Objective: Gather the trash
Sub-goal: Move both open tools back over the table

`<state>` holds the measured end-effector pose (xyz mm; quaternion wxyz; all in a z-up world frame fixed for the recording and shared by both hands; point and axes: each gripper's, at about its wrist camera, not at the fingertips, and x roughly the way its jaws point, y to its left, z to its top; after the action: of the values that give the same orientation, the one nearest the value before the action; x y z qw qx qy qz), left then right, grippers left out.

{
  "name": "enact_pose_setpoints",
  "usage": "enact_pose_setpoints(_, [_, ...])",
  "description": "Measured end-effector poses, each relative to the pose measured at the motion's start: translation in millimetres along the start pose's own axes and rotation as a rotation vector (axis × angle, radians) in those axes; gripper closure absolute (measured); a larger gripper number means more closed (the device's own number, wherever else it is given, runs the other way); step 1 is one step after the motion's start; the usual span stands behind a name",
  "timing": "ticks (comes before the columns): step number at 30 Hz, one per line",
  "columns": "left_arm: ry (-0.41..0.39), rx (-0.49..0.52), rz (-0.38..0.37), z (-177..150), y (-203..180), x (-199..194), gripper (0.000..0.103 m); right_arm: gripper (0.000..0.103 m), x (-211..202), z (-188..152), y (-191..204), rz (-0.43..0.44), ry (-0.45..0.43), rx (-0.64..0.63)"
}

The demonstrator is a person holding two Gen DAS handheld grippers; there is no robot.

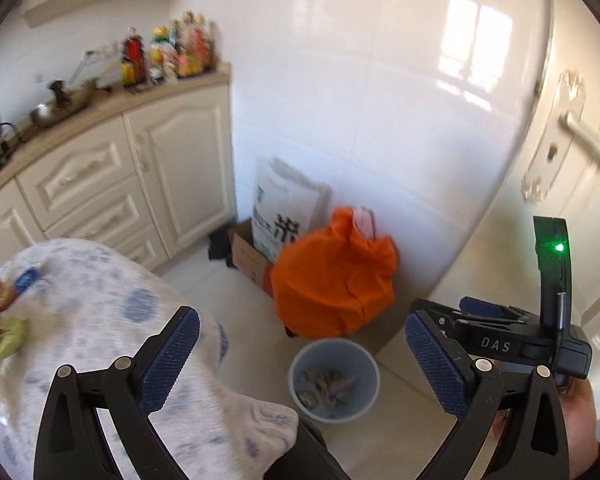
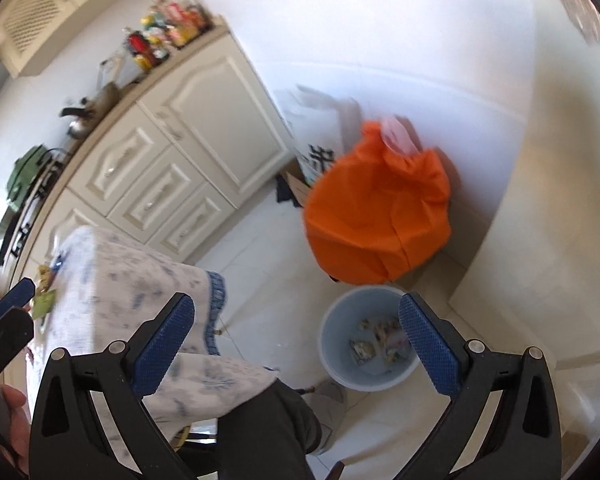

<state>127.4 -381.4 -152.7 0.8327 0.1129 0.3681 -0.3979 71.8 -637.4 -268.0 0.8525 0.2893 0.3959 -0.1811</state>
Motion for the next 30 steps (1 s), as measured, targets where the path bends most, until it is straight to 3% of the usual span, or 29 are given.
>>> enact_pose_setpoints(18, [-0.281,-0.216,0.214,-75.7,105.5,-209.4,0.001,0.0,-63.9,5.3,203.4,0.23,-0.128,-0.327])
enact_pose_setpoints(30, [-0.376,-0.371,0.423,-133.5,155.7,-286.5,0.001,0.0,-85.5,-22.8,328.8,0.378,-0.175,-0.547])
